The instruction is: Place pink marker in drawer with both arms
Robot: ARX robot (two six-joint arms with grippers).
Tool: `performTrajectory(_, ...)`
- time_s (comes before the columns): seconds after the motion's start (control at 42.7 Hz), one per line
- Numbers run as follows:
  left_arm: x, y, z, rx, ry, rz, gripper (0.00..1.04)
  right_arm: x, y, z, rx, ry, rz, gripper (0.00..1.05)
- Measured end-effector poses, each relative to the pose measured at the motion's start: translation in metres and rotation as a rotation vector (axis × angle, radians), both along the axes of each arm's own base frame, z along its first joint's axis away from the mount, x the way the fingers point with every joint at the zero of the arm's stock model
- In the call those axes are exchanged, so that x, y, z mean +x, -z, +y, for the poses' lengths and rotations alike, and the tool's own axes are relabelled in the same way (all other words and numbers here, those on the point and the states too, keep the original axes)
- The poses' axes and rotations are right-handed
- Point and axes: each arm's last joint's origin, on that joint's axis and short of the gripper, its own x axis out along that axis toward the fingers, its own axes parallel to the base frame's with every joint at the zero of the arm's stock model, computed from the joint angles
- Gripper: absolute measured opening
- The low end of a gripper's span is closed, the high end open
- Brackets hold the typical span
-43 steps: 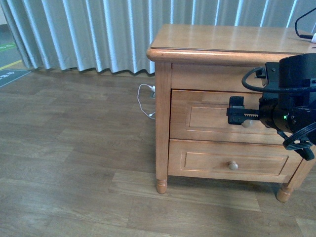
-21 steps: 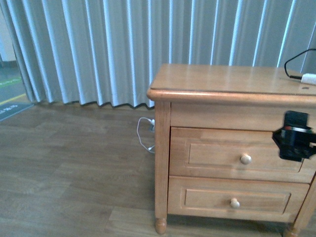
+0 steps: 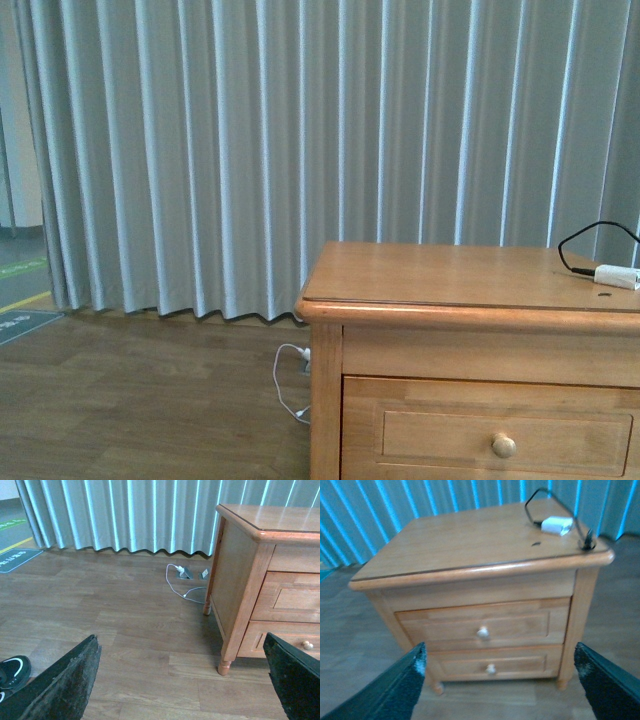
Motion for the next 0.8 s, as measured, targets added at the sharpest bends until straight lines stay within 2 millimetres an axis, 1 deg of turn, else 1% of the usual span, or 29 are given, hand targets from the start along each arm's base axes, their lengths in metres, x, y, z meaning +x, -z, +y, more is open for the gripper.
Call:
performTrajectory(0.047,0.000,0.000,0.000,0.000,0.000,0.000,0.98,-0.006,0.012,0.000,-0.078,0.011,-0.088,0.74)
performTrajectory(0.094,0.000,0.000,0.000,0.000,0.000,0.000,0.98,-0.012,0.018,0.000,-0.111,0.012,-0.119,0.63)
performTrajectory(0.164,0.000,0.000,0.000,0.000,0.000,0.000,0.98,-0.019,0.028,0.000,-0.132,0.011,-0.122,0.47)
performTrajectory(0.234,0.000,0.000,0.000,0.000,0.000,0.000,0.98,-0.024,0.038,0.000,-0.141,0.009,-0.113,0.34)
performTrajectory(0.257,0.000,0.000,0.000,0.000,0.000,0.000,0.98,-0.026,0.041,0.000,-0.143,0.009,-0.111,0.28)
performTrajectory(0.374,0.000,0.000,0.000,0.000,0.000,0.000,0.98,-0.035,0.052,0.000,-0.148,0.008,-0.117,0.02)
performTrajectory(0.562,0.000,0.000,0.000,0.000,0.000,0.000,0.98,-0.045,0.064,0.000,-0.151,0.008,-0.117,0.01)
performTrajectory(0.796,0.000,0.000,0.000,0.000,0.000,0.000,0.98,-0.055,0.073,0.000,-0.151,0.008,-0.121,0.01)
